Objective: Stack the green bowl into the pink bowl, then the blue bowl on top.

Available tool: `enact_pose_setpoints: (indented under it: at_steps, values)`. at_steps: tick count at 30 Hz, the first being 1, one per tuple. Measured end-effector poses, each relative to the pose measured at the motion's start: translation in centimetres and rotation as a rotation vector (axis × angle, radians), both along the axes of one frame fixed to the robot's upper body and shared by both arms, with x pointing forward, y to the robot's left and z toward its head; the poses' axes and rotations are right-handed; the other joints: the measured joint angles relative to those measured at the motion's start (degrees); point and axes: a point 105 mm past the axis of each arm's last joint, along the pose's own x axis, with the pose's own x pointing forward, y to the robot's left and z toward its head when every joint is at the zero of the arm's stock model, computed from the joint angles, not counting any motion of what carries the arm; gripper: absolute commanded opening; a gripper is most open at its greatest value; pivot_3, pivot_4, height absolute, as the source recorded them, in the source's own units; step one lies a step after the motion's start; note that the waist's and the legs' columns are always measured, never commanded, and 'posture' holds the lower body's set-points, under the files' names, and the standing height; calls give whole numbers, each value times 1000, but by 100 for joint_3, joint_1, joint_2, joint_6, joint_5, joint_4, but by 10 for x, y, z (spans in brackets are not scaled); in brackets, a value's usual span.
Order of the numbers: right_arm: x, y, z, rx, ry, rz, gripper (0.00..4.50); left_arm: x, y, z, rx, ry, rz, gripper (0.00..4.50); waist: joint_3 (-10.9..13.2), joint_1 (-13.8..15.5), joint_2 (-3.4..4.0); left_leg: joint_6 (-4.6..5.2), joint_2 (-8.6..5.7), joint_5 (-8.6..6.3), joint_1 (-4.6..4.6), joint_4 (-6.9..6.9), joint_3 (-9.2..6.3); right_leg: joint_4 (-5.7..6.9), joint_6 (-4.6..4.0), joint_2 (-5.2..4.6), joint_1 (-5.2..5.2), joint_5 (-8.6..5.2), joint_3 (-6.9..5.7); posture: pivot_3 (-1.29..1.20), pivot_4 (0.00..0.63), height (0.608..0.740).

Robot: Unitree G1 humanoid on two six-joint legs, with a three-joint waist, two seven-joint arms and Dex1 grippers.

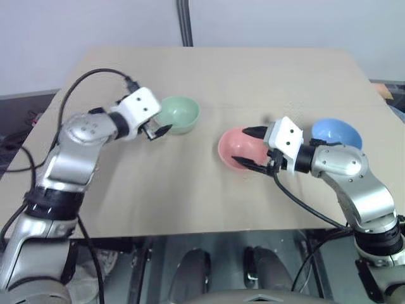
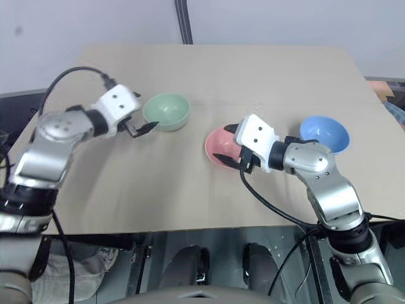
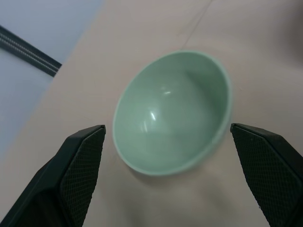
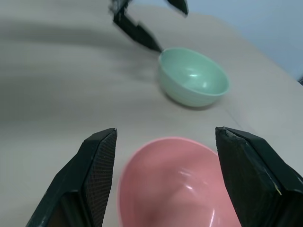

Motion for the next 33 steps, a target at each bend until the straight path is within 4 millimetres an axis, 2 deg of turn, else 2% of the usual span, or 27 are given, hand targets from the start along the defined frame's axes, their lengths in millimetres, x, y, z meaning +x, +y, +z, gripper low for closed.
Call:
enact_pose_setpoints:
  at_steps: [1,5,6,9,10,13,14,15,20,23,25,27,31,33]
  values:
    - [2,-1,1,15,2,-24,3449,5,-2,-11,36,37,-1,4500,0,-16,0,-1,1,0,-2,0,3,1,2,1,-3,1,3,0,150,740]
    - [7,-1,6,63,-7,-82,3449,14,-9,-28,126,112,-32,4500,1,-9,-1,-11,3,7,-15,0,0,5,1,8,-19,2,2,0,150,740]
    - [8,-1,6,68,-11,-93,3485,15,-10,-32,144,126,-41,3964,1,-10,0,-20,3,12,-16,0,2,3,1,8,-20,1,3,0,150,740]
    - [9,-3,7,74,-11,-118,3485,19,-12,-41,182,160,-57,2936,1,-15,-1,-12,2,8,-18,0,4,-1,2,6,-19,1,5,0,150,740]
    - [9,-3,7,75,-12,-124,3485,20,-13,-45,180,172,-61,2272,1,-10,-1,-1,2,1,-21,1,3,-1,2,6,-20,1,5,0,150,740]
    - [7,-3,10,86,-25,-126,3485,24,-17,-46,178,181,-72,881,1,-6,-2,-1,2,1,-25,3,-1,-1,2,6,-23,2,2,0,150,740]
    - [7,-3,11,88,-26,-129,3485,25,-18,-46,179,182,-78,261,1,-4,-2,-1,2,1,-26,3,-2,0,2,6,-23,2,2,0,150,740]
    - [7,-4,11,88,-26,-133,3485,25,-20,-46,177,185,-84,44,1,-6,-2,0,2,1,-25,4,-1,0,3,5,-23,2,2,0,150,740]
    - [7,-13,9,85,-16,-169,3485,15,-42,-39,93,210,-209,44,2,-8,-4,-1,2,1,-38,11,-9,1,3,4,-30,2,-2,0,150,740]
    - [4,-26,7,74,-17,-206,3485,-14,-73,-13,35,169,-446,44,2,-5,-3,-21,2,13,-50,13,-16,-3,2,0,-37,2,-6,0,150,740]
    - [-1,-44,2,66,-6,-269,3485,-36,-93,8,-5,129,-598,44,2,12,-4,-22,-1,14,-61,19,-24,-7,3,-2,-37,2,-16,0,150,740]
    - [-3,-57,-1,59,3,-318,3485,-45,-101,16,-34,126,-666,44,2,9,-4,-18,-5,12,-61,22,-25,-6,3,-4,-36,2,-16,0,150,740]
    - [-10,-101,-10,59,25,-514,3485,-68,-130,23,-24,116,-883,44,1,14,-4,1,-9,1,-58,31,-34,0,16,1,-29,-4,-13,0,150,740]
    - [-13,-115,-11,47,26,-570,3485,-75,-141,19,-1,120,-961,44,1,9,-4,2,-9,2,-50,32,-33,4,23,4,-24,-8,-9,0,150,740]
